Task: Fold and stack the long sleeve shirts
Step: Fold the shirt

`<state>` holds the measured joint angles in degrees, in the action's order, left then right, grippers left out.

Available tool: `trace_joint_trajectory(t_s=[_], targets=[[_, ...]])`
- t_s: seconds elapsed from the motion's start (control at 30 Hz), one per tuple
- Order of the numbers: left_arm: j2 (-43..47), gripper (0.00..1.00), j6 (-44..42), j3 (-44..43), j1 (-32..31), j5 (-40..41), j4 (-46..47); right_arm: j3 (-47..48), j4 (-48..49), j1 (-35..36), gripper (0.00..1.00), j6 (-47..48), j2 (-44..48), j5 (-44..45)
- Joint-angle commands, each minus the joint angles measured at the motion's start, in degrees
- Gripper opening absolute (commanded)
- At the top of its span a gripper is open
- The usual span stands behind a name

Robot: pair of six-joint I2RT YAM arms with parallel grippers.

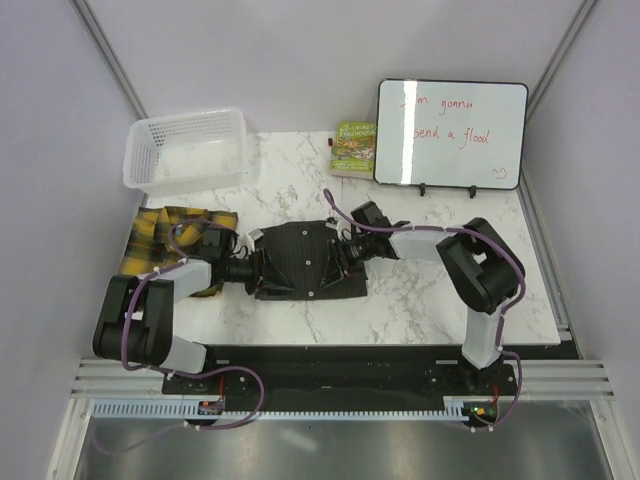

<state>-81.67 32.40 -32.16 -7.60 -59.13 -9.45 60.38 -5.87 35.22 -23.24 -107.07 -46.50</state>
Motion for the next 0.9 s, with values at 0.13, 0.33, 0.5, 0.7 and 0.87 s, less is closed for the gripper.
trace_joint_trajectory(t_s=[0.13,0.33,0.5,0.7,0.87], targets=[[-7.5,0.48,-2.6,-1.7,1.2,15.5,-4.0,5.1,-12.0,-3.8,0.33,10.9,-9.0,8.6],[1.6,0.46,-0.3,-3.7,0.8,-1.0,-2.9,14.0,-28.7,-4.9,0.29,39.3,-10.6,24.0],[14.5,0.5,2.4,-5.5,6.0,-2.9,-1.6,18.8,-33.5,-5.3,0.26,64.3,-5.5,37.0],[18.9,0.53,5.0,-3.4,13.8,3.4,-0.9,28.4,-36.7,-2.6,0.29,46.6,-1.0,16.7],[14.0,0.55,1.1,-6.2,16.1,8.4,0.0,27.4,-29.0,3.4,0.3,33.2,-6.2,7.7]])
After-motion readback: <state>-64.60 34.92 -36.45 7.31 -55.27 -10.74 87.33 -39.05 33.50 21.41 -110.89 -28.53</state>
